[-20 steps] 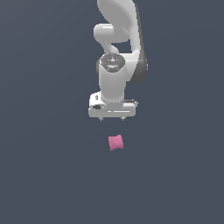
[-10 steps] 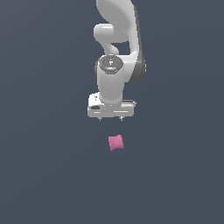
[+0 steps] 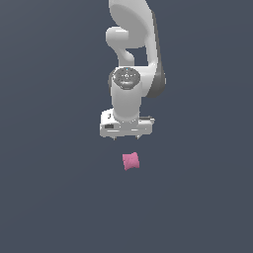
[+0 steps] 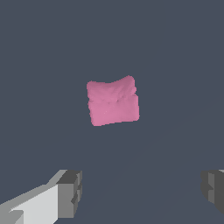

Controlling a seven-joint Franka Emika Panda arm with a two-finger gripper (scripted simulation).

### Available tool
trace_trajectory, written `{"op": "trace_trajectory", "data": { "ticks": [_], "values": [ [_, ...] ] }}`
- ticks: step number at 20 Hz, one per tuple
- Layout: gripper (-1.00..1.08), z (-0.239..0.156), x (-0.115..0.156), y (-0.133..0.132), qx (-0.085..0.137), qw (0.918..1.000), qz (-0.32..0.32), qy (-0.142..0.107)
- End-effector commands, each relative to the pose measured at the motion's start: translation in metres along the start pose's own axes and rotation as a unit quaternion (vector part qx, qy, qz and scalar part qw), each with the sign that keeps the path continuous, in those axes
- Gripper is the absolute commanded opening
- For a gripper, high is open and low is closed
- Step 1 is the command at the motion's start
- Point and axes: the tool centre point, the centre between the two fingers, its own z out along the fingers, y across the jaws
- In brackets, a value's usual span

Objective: Pick up the object and move it to a goal position.

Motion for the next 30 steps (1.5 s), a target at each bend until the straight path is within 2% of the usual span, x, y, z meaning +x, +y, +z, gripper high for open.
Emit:
{"op": "trace_trajectory", "data": {
  "ticks": [1,14,24,30],
  "values": [
    [1.0,0.006,0.008,-0.002,0.0,1.0,-0.009,0.002],
    [1.0,0.049,0.057,-0.017,0.001,0.9979,-0.063,0.016],
    [1.0,0.058,0.061,-0.018,0.002,0.9975,-0.069,0.017],
    [1.0,0.084,0.062,-0.019,0.002,0.9974,-0.069,0.018]
  ]
}}
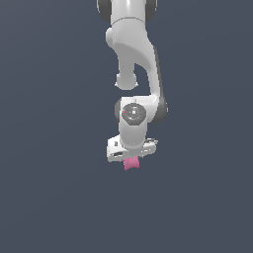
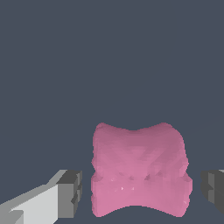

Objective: Pick up the object and move it to a goal position.

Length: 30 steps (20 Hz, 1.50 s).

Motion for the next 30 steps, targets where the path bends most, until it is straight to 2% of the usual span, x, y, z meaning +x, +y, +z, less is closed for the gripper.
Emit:
{"op": "trace_trajectory", "data": {
  "ticks": [1,9,10,23,30],
  "values": [
    [1.0,0.014,-0.001,0.0,0.0,1.0,0.0,0.0],
    [1.0,0.03,0.001,0.0,0.0,1.0,-0.001,0.0],
    [-1.0,0.03,0.001,0.0,0.0,1.0,-0.001,0.0],
    [-1.0,0.027,0.0,0.0,0.0,1.0,-0.001,0.0],
    [-1.0,0.003,-0.004,-0.002,0.0,1.0,-0.001,0.0]
  ]
}}
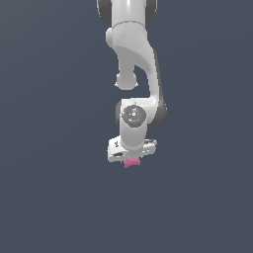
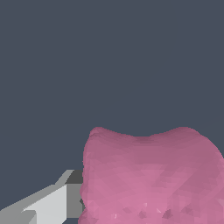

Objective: Pick up the object and move it to a goal position.

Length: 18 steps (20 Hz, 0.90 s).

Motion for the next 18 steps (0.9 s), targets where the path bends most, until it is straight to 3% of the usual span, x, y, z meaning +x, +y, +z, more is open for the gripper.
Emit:
{"op": "trace_trajectory", "data": {
  "ticks": [1,8,18],
  "values": [
    [-1.0,-0.013,-0.002,-0.001,0.0,1.0,0.0,0.001],
    [-1.0,-0.069,-0.012,-0.005,0.0,1.0,0.0,0.001],
    [-1.0,-0.188,-0.032,-0.014,0.0,1.0,0.0,0.001]
  ]
}}
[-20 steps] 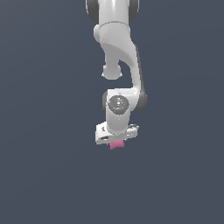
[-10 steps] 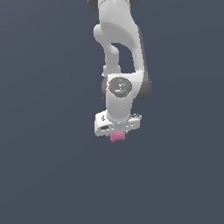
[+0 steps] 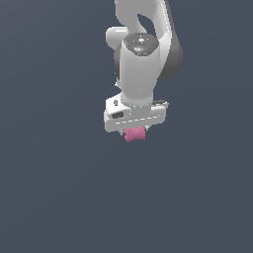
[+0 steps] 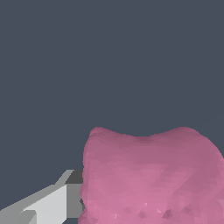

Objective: Pick up the object and move it to a goal position.

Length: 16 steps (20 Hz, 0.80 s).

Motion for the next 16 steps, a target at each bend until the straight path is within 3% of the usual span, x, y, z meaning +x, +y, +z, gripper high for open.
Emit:
{"op": "trace_trajectory", "data": {
  "ticks": [1,16],
  "values": [
    [-1.0,-0.031,-0.006,-0.003,0.0,1.0,0.0,0.0],
    [-1.0,-0.203,-0.03,-0.015,0.0,1.0,0.0,0.0]
  ]
}}
